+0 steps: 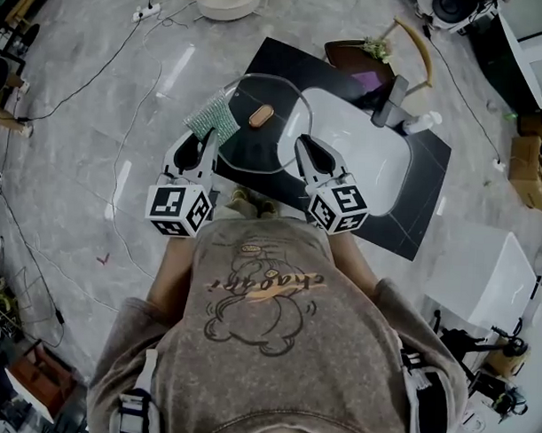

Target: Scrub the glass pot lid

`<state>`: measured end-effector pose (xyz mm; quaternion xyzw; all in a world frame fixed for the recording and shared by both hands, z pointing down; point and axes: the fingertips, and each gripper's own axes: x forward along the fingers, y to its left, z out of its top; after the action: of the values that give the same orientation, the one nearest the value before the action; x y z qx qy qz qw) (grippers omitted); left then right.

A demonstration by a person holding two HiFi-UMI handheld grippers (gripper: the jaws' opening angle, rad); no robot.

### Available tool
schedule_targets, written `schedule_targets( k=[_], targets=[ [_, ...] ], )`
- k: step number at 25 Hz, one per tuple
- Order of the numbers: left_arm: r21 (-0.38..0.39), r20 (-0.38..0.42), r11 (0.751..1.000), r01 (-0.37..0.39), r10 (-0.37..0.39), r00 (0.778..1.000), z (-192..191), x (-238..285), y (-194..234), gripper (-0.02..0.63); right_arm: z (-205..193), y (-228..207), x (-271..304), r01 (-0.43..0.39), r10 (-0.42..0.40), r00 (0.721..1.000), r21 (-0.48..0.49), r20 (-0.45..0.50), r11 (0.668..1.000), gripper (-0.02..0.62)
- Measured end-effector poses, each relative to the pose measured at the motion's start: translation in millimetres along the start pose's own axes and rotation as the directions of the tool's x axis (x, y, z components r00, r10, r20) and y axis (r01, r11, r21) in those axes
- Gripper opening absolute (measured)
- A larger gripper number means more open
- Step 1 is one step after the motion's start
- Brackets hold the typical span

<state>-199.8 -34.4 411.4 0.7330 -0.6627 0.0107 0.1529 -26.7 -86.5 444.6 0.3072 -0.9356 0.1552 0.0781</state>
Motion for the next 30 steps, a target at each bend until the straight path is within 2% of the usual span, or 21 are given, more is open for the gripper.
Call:
schedule_targets(
  k=[3,5,8,10,19,23,30],
  targets=[
    [0.002,-0.010,0.999,0.034,-0.034,0.999,2.9,10.7,4.9,0.084,-0.3,2.9,10.9,0.002,-0.002,1.000,0.017,-0.003,1.000,0.041],
    [0.001,-0.017,0.999,0.046,-0.046,0.999,5.0,17.0,9.8,0.084,0.7,9.8,19.5,-0.028,0.029,1.000,0.038,-0.012,0.999,0.161],
    [0.001,-0.030,0.998,0.057,-0.057,0.998,4.4,26.4,14.1,0.084,-1.5,15.9,27.6,-0.053,0.054,0.998,0.031,-0.031,0.998,0.259],
    [0.000,-0.034,0.998,0.060,-0.060,0.998,3.7,32.3,14.7,0.084,-6.9,12.3,31.4,-0.047,0.049,0.997,0.023,-0.055,0.999,0.296],
    [0.001,-0.050,0.999,0.045,-0.045,0.998,-3.5,48.0,20.7,0.083,-44.6,-7.7,71.3,-0.062,0.061,0.983,-0.002,-0.172,0.998,0.319],
    [0.011,-0.055,0.999,0.047,-0.047,0.997,-3.6,54.5,22.4,0.084,-65.7,-12.2,95.9,-0.079,0.073,0.968,-0.017,-0.240,0.997,0.344],
    [0.017,-0.074,0.999,0.044,-0.042,0.996,-6.6,66.8,25.2,0.083,-97.8,-11.7,130.2,-0.135,0.112,0.935,-0.048,-0.336,0.990,0.344]
  ],
)
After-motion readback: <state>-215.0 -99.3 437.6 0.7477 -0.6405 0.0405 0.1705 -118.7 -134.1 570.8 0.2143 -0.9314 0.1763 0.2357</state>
